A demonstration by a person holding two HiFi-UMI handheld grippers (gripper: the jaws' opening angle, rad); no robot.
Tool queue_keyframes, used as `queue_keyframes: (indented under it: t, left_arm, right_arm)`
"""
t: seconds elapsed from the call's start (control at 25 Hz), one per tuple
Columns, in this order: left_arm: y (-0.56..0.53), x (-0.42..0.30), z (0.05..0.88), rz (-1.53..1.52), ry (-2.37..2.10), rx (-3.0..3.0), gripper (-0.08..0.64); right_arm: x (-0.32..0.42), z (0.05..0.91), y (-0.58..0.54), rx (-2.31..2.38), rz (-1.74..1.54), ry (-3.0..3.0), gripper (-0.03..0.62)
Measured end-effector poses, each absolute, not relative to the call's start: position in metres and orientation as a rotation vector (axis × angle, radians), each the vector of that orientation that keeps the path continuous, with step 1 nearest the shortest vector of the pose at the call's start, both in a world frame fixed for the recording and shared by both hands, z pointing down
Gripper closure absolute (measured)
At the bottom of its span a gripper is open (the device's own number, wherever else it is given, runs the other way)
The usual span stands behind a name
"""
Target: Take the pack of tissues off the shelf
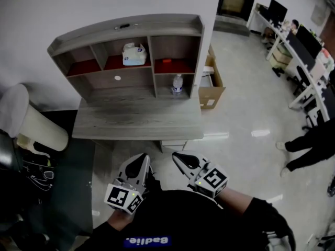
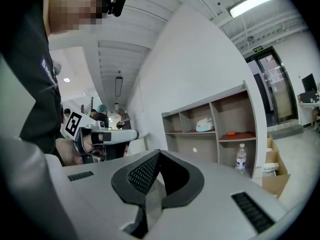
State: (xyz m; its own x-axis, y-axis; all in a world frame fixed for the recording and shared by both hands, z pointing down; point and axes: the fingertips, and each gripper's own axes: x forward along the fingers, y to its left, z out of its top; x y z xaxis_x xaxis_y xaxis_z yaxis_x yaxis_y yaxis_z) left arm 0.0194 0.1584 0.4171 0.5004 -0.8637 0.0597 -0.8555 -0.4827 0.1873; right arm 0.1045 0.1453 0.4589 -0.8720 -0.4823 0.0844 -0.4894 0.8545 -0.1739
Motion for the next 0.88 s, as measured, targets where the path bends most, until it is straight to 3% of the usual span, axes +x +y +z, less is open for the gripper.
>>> queue_keyframes:
  t: [0.36, 0.88]
  left_arm:
    - [0.073, -0.010, 0.422, -0.082, -1.387, 2.590, 0.558]
    - [-0.066, -0.100, 0.424, -0.057, -1.264, 2.664, 0.558]
  right_arm:
    - [0.082, 0.462, 0.065, 0.917, 0.287, -2.925, 0.563]
    - [-0.008, 0.455, -0.061, 1.071, 0.284, -2.827, 0.563]
